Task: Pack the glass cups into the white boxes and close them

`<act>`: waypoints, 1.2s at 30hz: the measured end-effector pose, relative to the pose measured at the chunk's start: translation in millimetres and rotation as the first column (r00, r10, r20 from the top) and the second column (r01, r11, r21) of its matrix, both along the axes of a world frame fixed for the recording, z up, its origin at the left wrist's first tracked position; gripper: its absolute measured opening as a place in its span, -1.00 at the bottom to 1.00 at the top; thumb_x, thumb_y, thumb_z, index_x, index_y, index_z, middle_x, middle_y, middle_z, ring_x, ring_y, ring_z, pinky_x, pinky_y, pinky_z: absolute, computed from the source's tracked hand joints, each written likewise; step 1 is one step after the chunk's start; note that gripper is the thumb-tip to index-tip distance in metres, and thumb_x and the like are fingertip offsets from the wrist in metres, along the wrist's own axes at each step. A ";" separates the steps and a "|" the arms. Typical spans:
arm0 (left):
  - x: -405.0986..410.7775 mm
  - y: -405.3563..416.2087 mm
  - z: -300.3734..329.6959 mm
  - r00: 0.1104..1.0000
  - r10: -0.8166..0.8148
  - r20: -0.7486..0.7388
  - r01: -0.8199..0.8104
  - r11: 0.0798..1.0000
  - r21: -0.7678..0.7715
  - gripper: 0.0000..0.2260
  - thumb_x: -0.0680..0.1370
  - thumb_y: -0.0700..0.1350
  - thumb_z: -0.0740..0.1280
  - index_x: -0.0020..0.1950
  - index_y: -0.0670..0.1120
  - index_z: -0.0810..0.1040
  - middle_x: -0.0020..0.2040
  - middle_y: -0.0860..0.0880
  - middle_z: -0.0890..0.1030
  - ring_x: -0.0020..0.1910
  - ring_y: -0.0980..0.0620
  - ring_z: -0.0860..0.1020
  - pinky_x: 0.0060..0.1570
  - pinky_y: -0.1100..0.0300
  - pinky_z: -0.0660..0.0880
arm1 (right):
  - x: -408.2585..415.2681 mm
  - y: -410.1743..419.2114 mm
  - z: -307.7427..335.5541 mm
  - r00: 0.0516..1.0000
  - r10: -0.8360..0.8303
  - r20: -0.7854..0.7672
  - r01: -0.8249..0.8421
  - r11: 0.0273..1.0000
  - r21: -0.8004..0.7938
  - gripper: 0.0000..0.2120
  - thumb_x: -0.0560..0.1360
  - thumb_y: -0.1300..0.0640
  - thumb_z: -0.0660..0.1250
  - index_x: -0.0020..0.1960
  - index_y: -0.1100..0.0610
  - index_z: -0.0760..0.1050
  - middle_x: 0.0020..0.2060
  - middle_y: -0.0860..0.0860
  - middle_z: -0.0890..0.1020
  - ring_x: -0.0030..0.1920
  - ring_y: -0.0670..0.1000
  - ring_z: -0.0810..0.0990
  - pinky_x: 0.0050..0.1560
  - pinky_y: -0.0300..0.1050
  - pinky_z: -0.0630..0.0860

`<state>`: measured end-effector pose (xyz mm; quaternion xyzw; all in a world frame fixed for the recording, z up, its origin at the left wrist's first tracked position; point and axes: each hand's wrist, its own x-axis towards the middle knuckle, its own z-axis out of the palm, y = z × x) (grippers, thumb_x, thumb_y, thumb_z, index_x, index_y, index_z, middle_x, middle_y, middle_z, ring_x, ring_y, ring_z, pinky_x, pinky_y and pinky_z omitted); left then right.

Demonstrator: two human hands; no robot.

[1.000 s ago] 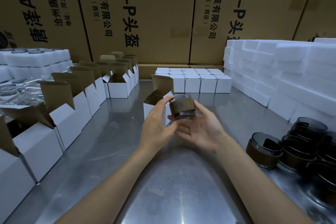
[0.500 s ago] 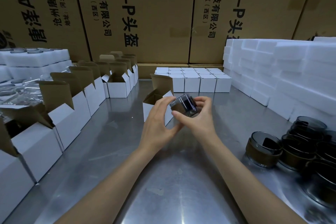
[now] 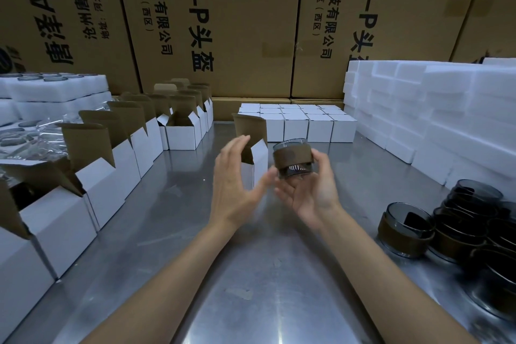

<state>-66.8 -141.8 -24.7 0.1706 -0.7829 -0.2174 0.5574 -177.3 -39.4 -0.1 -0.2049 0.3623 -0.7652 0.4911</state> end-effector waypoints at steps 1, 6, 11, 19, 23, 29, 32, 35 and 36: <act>1.2 -2.1 1.1 1.000 0.012 -0.015 -0.011 0.999 0.052 -0.50 0.51 0.22 0.20 0.40 0.06 0.35 0.41 0.02 0.31 0.41 0.13 0.24 0.38 0.29 0.14 | -0.9 0.9 -0.7 1.000 0.029 -0.005 -0.029 1.000 0.003 -0.45 0.52 -0.21 0.13 0.14 0.23 0.55 -0.14 0.14 0.65 -0.34 0.02 0.61 -0.37 -0.20 0.57; 8.3 -21.4 -2.5 0.998 0.033 0.055 -0.050 0.936 0.347 -0.70 0.64 0.12 0.07 0.27 0.18 0.49 0.53 0.03 0.14 0.51 0.09 0.08 0.38 0.19 0.03 | 0.6 0.5 -1.8 0.996 0.083 -0.009 -0.083 0.996 0.022 -0.45 0.51 -0.19 0.21 0.26 0.22 0.50 0.01 0.19 0.65 -0.21 0.06 0.62 -0.30 -0.17 0.61; 6.9 -31.5 -7.2 0.992 -0.018 0.123 -0.038 0.898 0.438 -0.62 0.68 0.02 0.02 0.43 -0.02 0.40 0.47 0.01 0.32 0.43 0.12 0.25 0.28 0.30 0.14 | 4.0 0.8 0.2 0.986 0.030 -0.165 -0.027 0.999 0.023 -0.57 0.29 0.00 0.46 0.12 0.12 0.55 -0.10 0.05 0.65 -0.17 0.01 0.67 -0.19 -0.24 0.61; 9.2 -8.7 0.4 0.970 0.067 0.233 -0.095 0.989 0.112 -0.52 0.60 0.19 -0.02 0.28 0.01 0.55 0.11 0.15 0.41 0.13 0.13 0.46 0.07 0.16 0.39 | 17.2 -4.3 1.6 0.707 -0.378 -0.598 0.351 0.921 -0.167 -0.61 0.29 -0.23 0.40 0.06 -0.10 0.52 -0.10 -0.20 0.67 -0.03 -0.18 0.63 -0.11 -0.38 0.50; 11.3 7.3 7.3 0.953 0.113 0.280 -0.073 0.986 -0.147 -0.54 0.61 0.13 0.02 0.09 -0.08 0.63 0.02 0.01 0.51 0.02 0.04 0.50 0.26 -0.04 0.34 | 16.4 -5.7 -1.0 0.571 -0.419 -0.706 0.379 0.897 -0.226 -0.67 0.31 -0.33 0.34 0.02 -0.26 0.51 0.08 0.01 0.60 0.18 -0.03 0.54 0.22 -0.04 0.48; 12.2 13.6 10.0 0.936 0.195 0.294 -0.082 0.931 -0.357 -0.62 0.59 0.05 0.11 0.08 -0.11 0.65 -0.04 -0.07 0.60 -0.05 -0.05 0.58 0.29 -0.04 0.34 | 8.4 -5.6 -2.8 0.459 -0.422 -0.782 0.417 0.879 -0.230 -0.54 0.32 -0.37 0.30 0.08 -0.11 0.49 0.06 0.04 0.60 0.19 0.03 0.53 0.19 0.07 0.50; 10.2 14.4 8.7 0.942 0.190 0.275 -0.111 0.954 -0.278 -0.62 0.58 0.05 0.14 0.14 -0.14 0.63 -0.01 -0.07 0.60 -0.02 -0.02 0.57 0.28 0.06 0.35 | 6.2 -4.7 -2.6 0.457 -0.473 -0.753 0.470 0.847 -0.247 -0.57 0.30 -0.38 0.27 0.03 -0.15 0.48 0.04 0.01 0.58 0.17 -0.01 0.51 0.09 -0.16 0.49; 8.0 12.7 6.4 0.960 0.179 0.214 -0.160 0.982 -0.101 -0.69 0.57 -0.03 0.25 0.20 -0.14 0.61 -0.05 -0.02 0.57 -0.06 0.02 0.53 0.00 0.20 0.45 | 0.9 -3.2 -4.1 0.480 -0.549 -0.684 0.551 0.795 -0.252 -0.58 0.30 -0.40 0.25 -0.01 -0.15 0.49 0.01 -0.02 0.60 0.15 0.03 0.53 0.11 -0.09 0.48; 7.1 11.7 5.5 0.965 0.175 0.197 -0.171 0.985 -0.037 -0.71 0.56 -0.07 0.28 0.22 -0.13 0.61 -0.05 0.00 0.56 -0.08 0.03 0.52 -0.10 0.24 0.41 | -1.5 -2.5 -4.9 0.492 -0.573 -0.656 0.582 0.777 -0.241 -0.57 0.29 -0.40 0.24 -0.01 -0.13 0.50 -0.01 -0.02 0.62 0.12 0.04 0.55 0.12 -0.07 0.49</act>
